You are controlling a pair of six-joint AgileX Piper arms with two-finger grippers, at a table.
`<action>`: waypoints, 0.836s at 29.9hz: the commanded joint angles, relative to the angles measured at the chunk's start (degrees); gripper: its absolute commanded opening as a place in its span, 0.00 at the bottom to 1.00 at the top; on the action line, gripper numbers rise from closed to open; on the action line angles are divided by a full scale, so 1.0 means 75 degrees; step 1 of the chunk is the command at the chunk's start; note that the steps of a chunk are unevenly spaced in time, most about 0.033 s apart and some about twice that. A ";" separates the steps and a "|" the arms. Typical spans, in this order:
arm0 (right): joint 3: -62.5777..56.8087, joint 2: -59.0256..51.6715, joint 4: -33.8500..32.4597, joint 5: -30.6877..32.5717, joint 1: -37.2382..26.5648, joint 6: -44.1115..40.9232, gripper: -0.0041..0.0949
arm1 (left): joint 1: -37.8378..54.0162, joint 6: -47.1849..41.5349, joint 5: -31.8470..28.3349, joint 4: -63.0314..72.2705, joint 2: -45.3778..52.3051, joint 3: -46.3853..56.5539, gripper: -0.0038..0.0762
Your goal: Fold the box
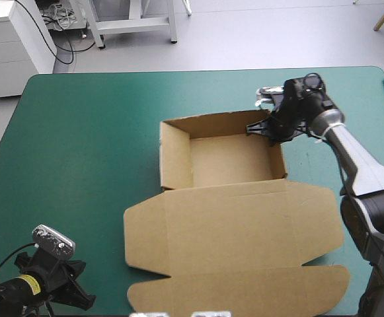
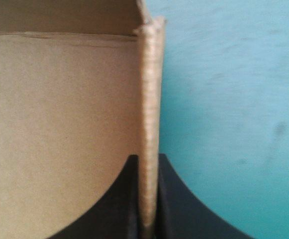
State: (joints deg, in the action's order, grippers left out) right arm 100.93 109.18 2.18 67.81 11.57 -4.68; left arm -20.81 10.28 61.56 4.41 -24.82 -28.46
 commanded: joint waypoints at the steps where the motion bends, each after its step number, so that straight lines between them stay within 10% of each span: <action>1: 0.0274 -0.0958 -0.0417 -0.0099 -0.1077 0.0098 0.02 | 0.0013 -0.0019 -0.0369 0.0111 -0.0041 -0.0185 0.04; 15: 0.0261 -0.1235 -0.0636 -0.0131 -0.5877 0.0523 0.02 | 0.0013 -0.0047 -0.0369 0.0159 -0.0041 -0.0185 0.04; 25: 0.0261 -0.1029 -0.0656 -0.0191 -0.6474 0.0563 0.07 | 0.0013 -0.0047 -0.0369 0.0191 -0.0041 -0.0185 0.04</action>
State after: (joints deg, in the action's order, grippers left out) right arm 101.03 104.46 -3.22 68.20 -36.74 -1.04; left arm -20.81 10.28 61.49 4.81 -24.65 -28.46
